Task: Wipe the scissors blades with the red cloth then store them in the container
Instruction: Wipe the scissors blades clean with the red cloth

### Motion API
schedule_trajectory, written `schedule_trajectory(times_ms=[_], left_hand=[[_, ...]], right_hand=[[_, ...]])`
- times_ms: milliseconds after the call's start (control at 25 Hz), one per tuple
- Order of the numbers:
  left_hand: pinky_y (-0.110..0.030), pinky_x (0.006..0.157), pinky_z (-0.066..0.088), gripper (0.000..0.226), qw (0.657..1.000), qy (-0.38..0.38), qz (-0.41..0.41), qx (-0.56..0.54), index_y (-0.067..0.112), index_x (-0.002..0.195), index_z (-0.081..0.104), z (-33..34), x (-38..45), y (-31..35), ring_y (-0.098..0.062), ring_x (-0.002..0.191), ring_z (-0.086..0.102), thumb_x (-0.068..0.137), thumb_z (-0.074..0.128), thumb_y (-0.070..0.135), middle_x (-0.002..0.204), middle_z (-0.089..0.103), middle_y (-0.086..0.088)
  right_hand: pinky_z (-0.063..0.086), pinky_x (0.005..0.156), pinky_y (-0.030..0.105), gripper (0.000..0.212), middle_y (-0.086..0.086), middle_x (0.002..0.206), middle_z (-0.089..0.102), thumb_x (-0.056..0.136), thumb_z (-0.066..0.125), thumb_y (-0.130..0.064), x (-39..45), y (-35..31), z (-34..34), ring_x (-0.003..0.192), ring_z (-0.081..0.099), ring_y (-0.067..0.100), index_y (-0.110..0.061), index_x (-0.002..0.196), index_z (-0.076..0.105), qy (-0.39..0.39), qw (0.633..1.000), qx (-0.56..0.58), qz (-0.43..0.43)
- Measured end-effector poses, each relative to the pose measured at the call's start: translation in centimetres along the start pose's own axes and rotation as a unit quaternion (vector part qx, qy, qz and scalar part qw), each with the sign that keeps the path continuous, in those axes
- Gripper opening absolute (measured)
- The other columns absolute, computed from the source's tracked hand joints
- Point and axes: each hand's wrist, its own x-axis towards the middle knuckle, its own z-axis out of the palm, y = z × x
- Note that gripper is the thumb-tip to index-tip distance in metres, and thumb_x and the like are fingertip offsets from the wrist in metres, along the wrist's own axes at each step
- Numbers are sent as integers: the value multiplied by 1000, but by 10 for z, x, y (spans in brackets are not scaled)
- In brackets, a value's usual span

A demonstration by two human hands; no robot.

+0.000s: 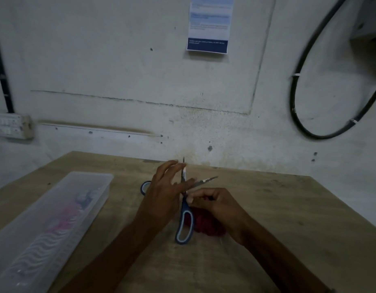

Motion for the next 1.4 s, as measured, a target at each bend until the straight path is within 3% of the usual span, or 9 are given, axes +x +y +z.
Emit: schedule_trajectory(times_ms=[360, 600, 720, 800, 920, 1080, 1160, 1280, 1400], left_hand=[[-43, 112, 38, 58, 997, 47, -3, -55, 21, 128, 71, 3, 0, 0, -35, 143, 37, 77, 81, -5, 148, 52, -19], [-36, 117, 32, 55, 993, 67, 1, -93, 19, 125, 74, 4, 1, 2, -33, 141, 41, 77, 78, -8, 148, 53, -18], [-26, 119, 29, 53, 996, 67, 7, -58, 16, 130, 70, 4, 2, 8, -30, 141, 42, 81, 78, -1, 148, 52, -17], [-32, 109, 41, 44, 997, 82, 14, 8, 13, 130, 69, 1, 3, 14, -27, 131, 48, 86, 74, 15, 138, 58, -16], [-30, 76, 52, 22, 991, 119, -14, 62, 16, 104, 71, -6, 0, 20, -18, 90, 60, 86, 74, 29, 99, 66, -3], [-9, 45, 29, 37, 990, 26, -139, 8, 26, 75, 70, 1, -4, 30, -1, 43, 50, 97, 57, 53, 52, 54, 18], [-11, 45, 31, 60, 976, -10, -216, -33, 26, 73, 75, 8, -4, 37, -1, 45, 54, 98, 38, 67, 51, 58, 16], [-24, 68, 55, 51, 927, 15, -301, -222, 31, 94, 79, 18, -2, 34, -2, 74, 69, 97, 43, 67, 79, 75, 10], [-35, 81, 59, 29, 786, 29, -388, -480, 26, 100, 81, 17, 4, 37, -17, 92, 75, 95, 63, 48, 96, 80, -2]], right_hand=[[54, 98, 58, 25, 13, 111, 76, 91, 75, -29, -1, 11, 17, 106, 72, 36, -11, 108, 79, 39, 993, 107, -38], [54, 99, 56, 26, 19, 114, 75, 97, 66, -19, -3, 9, 12, 106, 72, 39, 1, 113, 74, 13, 984, 176, -15], [63, 79, 47, 27, 20, 107, 76, 96, 68, -24, -5, 3, 15, 96, 75, 38, -3, 109, 77, 48, 980, 192, 15], [60, 60, 36, 27, 20, 99, 77, 95, 68, -30, -4, 3, 13, 88, 75, 40, -6, 104, 78, 90, 974, 205, 43], [58, 63, 41, 29, 24, 99, 76, 92, 72, -35, 0, 5, 8, 90, 73, 47, -8, 100, 78, 140, 958, 242, 63], [59, 67, 41, 23, 19, 101, 77, 92, 71, -33, 0, 5, 7, 89, 76, 38, -12, 98, 79, 137, 952, 266, 64], [59, 69, 41, 24, 16, 101, 78, 92, 71, -35, -1, 6, 12, 90, 76, 36, -13, 100, 79, 127, 956, 256, 60], [62, 76, 49, 27, 18, 102, 77, 89, 74, -32, 0, 8, 18, 96, 74, 41, -10, 103, 80, 122, 962, 242, 23], [58, 89, 60, 26, 20, 108, 76, 93, 73, -27, 2, 11, 22, 105, 70, 47, -8, 109, 79, 108, 964, 243, -2]])
